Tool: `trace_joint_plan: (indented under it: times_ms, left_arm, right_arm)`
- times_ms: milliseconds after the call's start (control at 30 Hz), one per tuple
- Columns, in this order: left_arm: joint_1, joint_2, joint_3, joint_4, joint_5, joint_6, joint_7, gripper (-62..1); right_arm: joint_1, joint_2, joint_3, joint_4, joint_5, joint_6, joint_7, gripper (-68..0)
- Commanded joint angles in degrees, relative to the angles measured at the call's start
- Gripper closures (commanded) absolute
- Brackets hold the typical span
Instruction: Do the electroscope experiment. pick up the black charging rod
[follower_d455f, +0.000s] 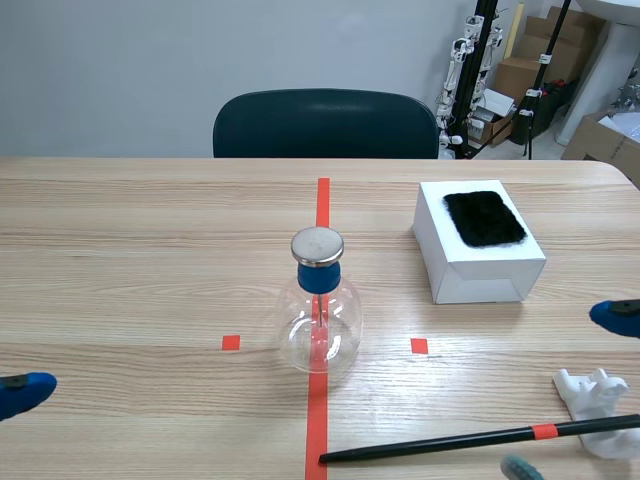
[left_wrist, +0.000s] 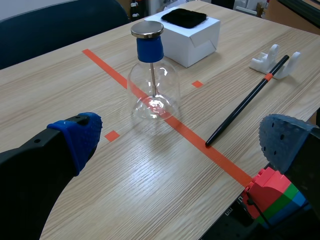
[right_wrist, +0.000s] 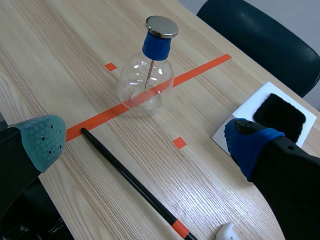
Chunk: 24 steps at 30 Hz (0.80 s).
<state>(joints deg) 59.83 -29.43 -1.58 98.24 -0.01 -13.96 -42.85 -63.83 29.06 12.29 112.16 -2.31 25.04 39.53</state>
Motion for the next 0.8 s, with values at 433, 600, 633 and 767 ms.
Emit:
trace_joint_plan:
  times_ms: [433,600,633,767]
  left_arm:
    - [-4.9,-0.1,0.0,0.6,-0.4,-0.8,2.4,-62.3]
    - [-8.2,-0.1,0.0,-1.4,-0.4,-2.9,2.4,-62.3]
    - [-9.1,-0.1,0.0,-2.1,-0.4,-3.7,2.4,-62.3]
    - [-12.3,-0.1,0.3,-4.7,-0.9,-5.2,2.4,-62.3]
  right_arm:
    - [0.4,0.2,0.2,0.9,-2.8,-3.1,1.5,-67.9]
    - [2.6,0.3,0.1,0.9,-3.7,-3.0,-1.4,-67.9]
    - [3.3,0.7,0.1,0.9,-4.0,-3.0,-2.6,-67.9]
    - [6.1,4.9,-0.2,0.9,-5.2,-2.7,-8.0,-67.9]
